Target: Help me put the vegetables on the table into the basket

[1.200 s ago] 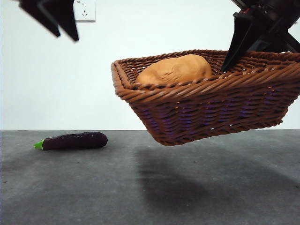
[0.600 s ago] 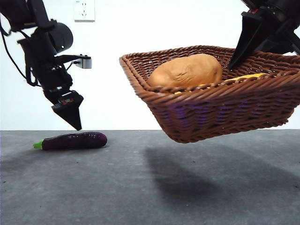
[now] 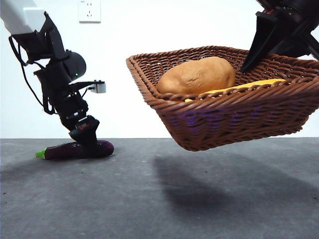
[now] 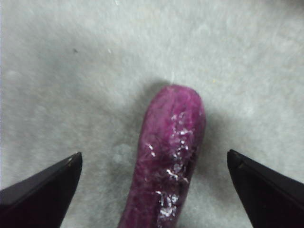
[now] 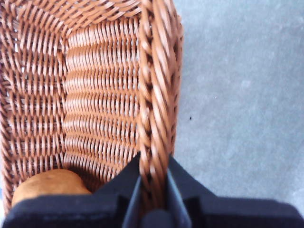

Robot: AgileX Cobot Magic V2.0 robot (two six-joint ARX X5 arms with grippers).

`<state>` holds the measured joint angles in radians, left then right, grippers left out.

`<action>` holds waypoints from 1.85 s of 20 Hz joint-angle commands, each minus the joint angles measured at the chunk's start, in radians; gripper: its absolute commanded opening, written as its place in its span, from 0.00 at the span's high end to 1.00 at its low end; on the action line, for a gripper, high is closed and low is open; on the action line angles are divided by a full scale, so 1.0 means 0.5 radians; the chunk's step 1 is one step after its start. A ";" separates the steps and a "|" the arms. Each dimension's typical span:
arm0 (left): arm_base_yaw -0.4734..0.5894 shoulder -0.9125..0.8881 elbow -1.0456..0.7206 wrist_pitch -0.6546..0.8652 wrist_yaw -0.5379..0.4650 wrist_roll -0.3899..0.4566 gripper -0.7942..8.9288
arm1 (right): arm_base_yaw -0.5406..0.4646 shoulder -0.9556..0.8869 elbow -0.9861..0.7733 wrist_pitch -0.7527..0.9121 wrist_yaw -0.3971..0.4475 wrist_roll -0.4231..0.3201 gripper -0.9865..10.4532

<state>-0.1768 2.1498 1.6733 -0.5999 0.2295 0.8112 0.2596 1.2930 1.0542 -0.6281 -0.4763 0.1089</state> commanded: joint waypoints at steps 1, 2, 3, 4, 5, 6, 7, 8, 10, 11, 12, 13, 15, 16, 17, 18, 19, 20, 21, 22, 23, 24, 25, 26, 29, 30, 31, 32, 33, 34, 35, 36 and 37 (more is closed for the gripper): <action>0.008 0.060 0.005 0.009 0.022 0.000 0.37 | 0.002 -0.004 -0.008 0.043 -0.030 0.036 0.92; 0.008 0.070 0.005 0.013 0.020 -0.003 0.41 | 0.002 -0.004 -0.008 0.043 -0.030 0.036 0.92; 0.008 0.081 0.005 0.011 0.019 -0.028 0.49 | 0.002 -0.004 -0.008 0.043 -0.030 0.036 0.92; 0.008 0.089 0.005 0.005 0.021 -0.083 0.55 | 0.002 -0.004 -0.008 0.045 -0.029 0.036 0.92; 0.008 0.089 0.005 0.006 0.023 -0.107 0.63 | 0.002 -0.004 -0.008 0.045 -0.029 0.036 0.92; 0.008 0.089 0.005 0.011 0.021 -0.107 0.76 | 0.002 -0.004 -0.008 0.049 -0.029 0.036 0.92; 0.008 0.089 0.005 0.011 0.019 -0.140 0.89 | 0.002 -0.004 -0.008 0.054 -0.029 0.038 0.92; 0.008 0.089 0.005 0.008 0.019 -0.201 0.93 | 0.002 -0.004 -0.008 0.053 -0.029 0.042 0.92; 0.008 0.075 0.008 -0.027 0.017 -0.269 0.93 | 0.002 -0.003 -0.008 0.041 -0.027 0.043 0.92; 0.008 0.046 0.008 -0.064 0.012 -0.278 0.93 | 0.002 -0.003 -0.008 0.036 -0.027 0.056 0.92; 0.008 -0.005 0.008 -0.114 0.014 -0.278 0.92 | 0.002 -0.003 -0.008 0.018 -0.027 0.059 0.92; 0.013 -0.076 0.008 -0.156 0.024 -0.277 0.92 | 0.002 -0.003 -0.008 -0.012 -0.026 0.059 0.92; 0.026 -0.281 0.008 -0.211 0.104 -0.300 0.92 | 0.002 -0.002 -0.009 -0.056 0.000 0.079 0.92; 0.028 -0.409 0.008 -0.245 0.154 -0.306 0.92 | 0.002 -0.002 -0.009 -0.069 0.010 0.088 0.92; 0.028 -0.553 0.008 -0.291 0.211 -0.306 0.92 | 0.002 0.001 -0.009 -0.085 0.009 0.090 0.92; 0.025 -0.710 0.008 -0.354 0.285 -0.305 0.92 | 0.002 0.008 -0.009 -0.101 0.010 0.095 0.92; 0.008 -0.868 0.008 -0.425 0.363 -0.306 0.92 | 0.002 0.026 -0.010 -0.108 0.009 0.106 0.92; -0.037 -1.028 0.008 -0.496 0.437 -0.305 0.92 | 0.002 0.052 -0.011 -0.106 0.008 0.118 0.92; -0.112 -1.183 0.008 -0.547 0.469 -0.301 0.92 | 0.005 0.088 -0.011 -0.106 0.007 0.133 0.92; -0.209 -1.321 0.008 -0.583 0.469 -0.274 0.92 | 0.011 0.124 -0.011 -0.105 -0.014 0.143 0.92; -0.339 -1.434 0.008 -0.626 0.468 -0.225 0.92 | 0.037 0.155 -0.011 -0.104 -0.045 0.150 0.92; -0.494 -1.511 0.008 -0.679 0.436 -0.163 0.92 | 0.067 0.175 -0.011 -0.092 -0.067 0.166 0.92; -0.671 -1.537 0.008 -0.759 0.333 -0.077 0.92 | 0.105 0.185 -0.011 -0.092 -0.083 0.179 0.92; -0.848 -1.528 0.007 -0.860 0.191 -0.006 0.92 | 0.150 0.191 -0.011 -0.092 -0.125 0.179 0.92; -1.189 -1.369 0.007 -1.016 -0.044 0.045 0.92 | 0.265 0.191 -0.011 -0.101 -0.171 0.193 0.92; -1.254 -1.302 0.007 -1.024 -0.048 0.071 0.92 | 0.288 0.191 -0.011 -0.114 -0.172 0.192 0.92; -1.307 -1.230 0.007 -1.043 -0.111 0.072 0.92 | 0.296 0.191 -0.011 -0.120 -0.175 0.191 0.92; -1.339 -1.149 0.006 -1.096 -0.203 0.092 0.92 | 0.296 0.191 -0.011 -0.122 -0.180 0.188 0.92; -1.354 -1.077 0.003 -1.107 -0.192 0.111 0.92 | 0.293 0.191 -0.011 -0.119 -0.182 0.185 0.92; -1.355 -1.019 0.002 -1.067 -0.184 0.114 0.92 | 0.290 0.191 -0.011 -0.117 -0.187 0.185 0.92; -1.359 -0.970 0.002 -1.049 -0.184 0.122 0.92 | 0.291 0.191 -0.011 -0.121 -0.198 0.172 0.92; -1.360 -0.918 0.002 -1.049 -0.184 0.139 0.92 | 0.291 0.191 -0.011 -0.118 -0.198 0.159 0.92; -1.360 -0.860 0.002 -1.034 -0.182 0.145 0.92 | 0.291 0.191 -0.011 -0.103 -0.199 0.159 0.92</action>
<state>-0.8539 1.7119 1.6855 -1.1229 0.1352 0.8684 0.4046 1.3861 1.0542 -0.6933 -0.5556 0.1867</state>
